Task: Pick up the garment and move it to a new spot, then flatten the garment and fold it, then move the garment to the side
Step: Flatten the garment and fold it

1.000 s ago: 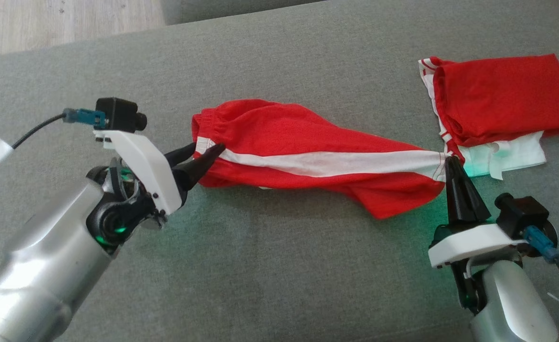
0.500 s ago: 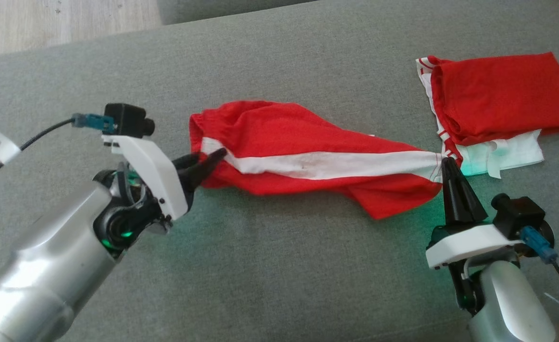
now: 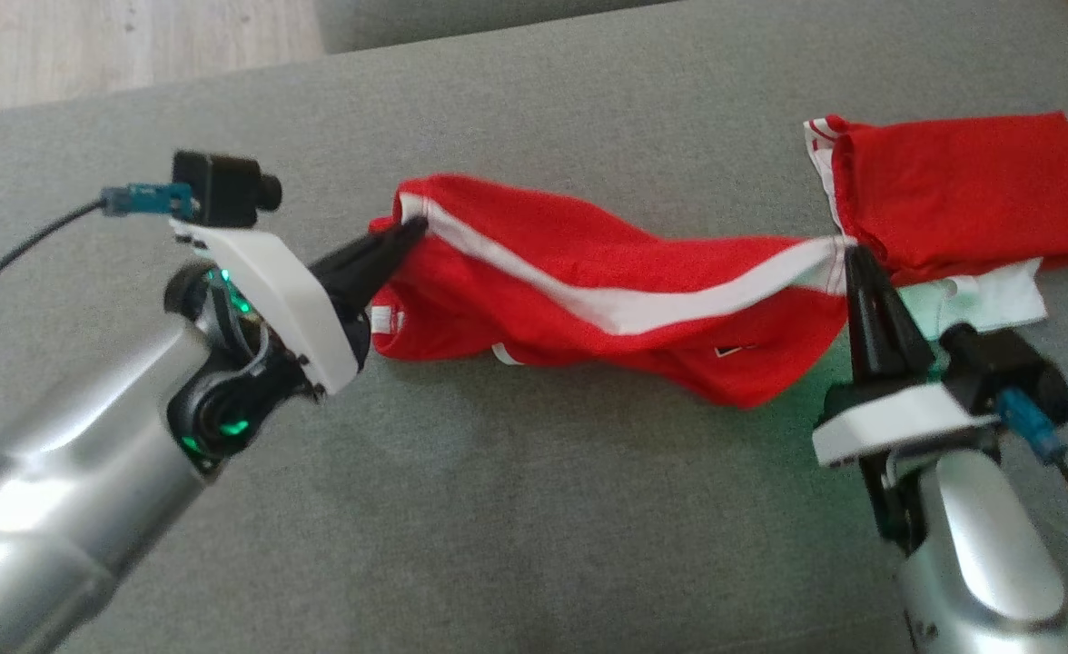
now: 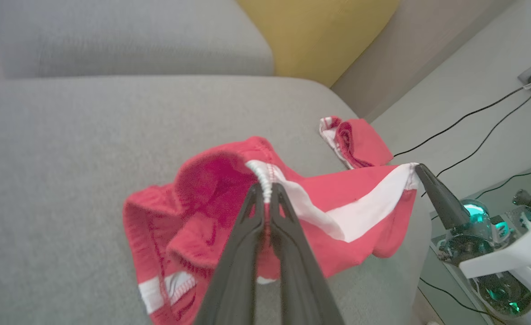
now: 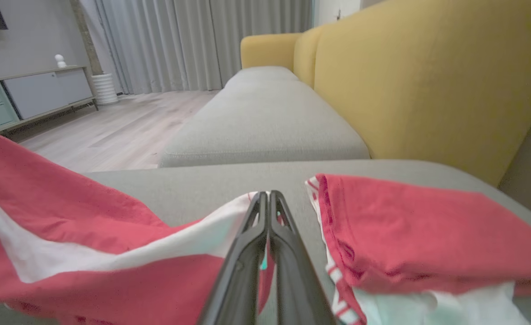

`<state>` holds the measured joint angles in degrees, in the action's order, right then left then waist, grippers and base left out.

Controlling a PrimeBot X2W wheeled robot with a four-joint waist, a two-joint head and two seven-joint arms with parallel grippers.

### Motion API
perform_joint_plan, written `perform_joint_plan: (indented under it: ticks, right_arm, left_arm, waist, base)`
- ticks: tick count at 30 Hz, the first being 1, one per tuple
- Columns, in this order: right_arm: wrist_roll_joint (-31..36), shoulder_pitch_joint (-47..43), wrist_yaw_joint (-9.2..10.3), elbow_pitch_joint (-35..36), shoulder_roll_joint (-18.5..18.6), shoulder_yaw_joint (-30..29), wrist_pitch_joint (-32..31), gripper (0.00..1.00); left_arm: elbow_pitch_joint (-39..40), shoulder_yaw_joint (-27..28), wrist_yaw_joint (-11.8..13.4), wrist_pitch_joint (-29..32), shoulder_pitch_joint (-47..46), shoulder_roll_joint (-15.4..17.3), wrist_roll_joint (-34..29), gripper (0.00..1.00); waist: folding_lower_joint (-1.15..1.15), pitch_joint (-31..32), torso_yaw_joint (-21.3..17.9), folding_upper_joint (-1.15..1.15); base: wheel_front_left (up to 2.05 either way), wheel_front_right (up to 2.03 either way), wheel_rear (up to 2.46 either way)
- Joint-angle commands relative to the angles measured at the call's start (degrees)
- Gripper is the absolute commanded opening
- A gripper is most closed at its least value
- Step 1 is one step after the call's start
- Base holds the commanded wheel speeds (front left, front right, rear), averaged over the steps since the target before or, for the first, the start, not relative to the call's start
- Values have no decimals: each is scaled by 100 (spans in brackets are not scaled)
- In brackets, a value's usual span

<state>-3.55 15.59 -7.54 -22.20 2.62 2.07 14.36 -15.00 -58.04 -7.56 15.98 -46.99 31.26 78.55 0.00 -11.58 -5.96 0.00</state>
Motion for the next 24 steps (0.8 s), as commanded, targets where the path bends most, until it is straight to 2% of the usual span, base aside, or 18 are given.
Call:
perform_joint_plan:
  ticks: [1,5,13,19,24]
  right_arm:
    - [107,300,5,249,44,151,63,0]
    - [179,788,5,518,373,379,-88,0]
    - [-306,1955,5,1106,1365,753,-738,0]
    - [-566,2316,5,1271,1620,941,-888,0]
    - [-596,2139,5,1545,1649,922,-966,0]
  left_arm:
    - [195,215,8,-136,-412,279,-97,0]
    - [422,25,8,-714,-719,482,-671,0]
    - [488,99,8,-1802,-1154,520,-1031,0]
    - [392,281,17,-2444,-1291,501,-1266,0]
    - [583,258,141,-2512,-1162,637,-1357,0]
  waist:
    - [0,46,34,0]
    - [0,150,112,0]
    - [0,513,337,0]
    - [0,837,529,0]
    - [0,1025,648,0]
  base:
    - [0,0,0]
    - [0,0,0]
    - [0,0,0]
    - [0,0,0]
    - [0,0,0]
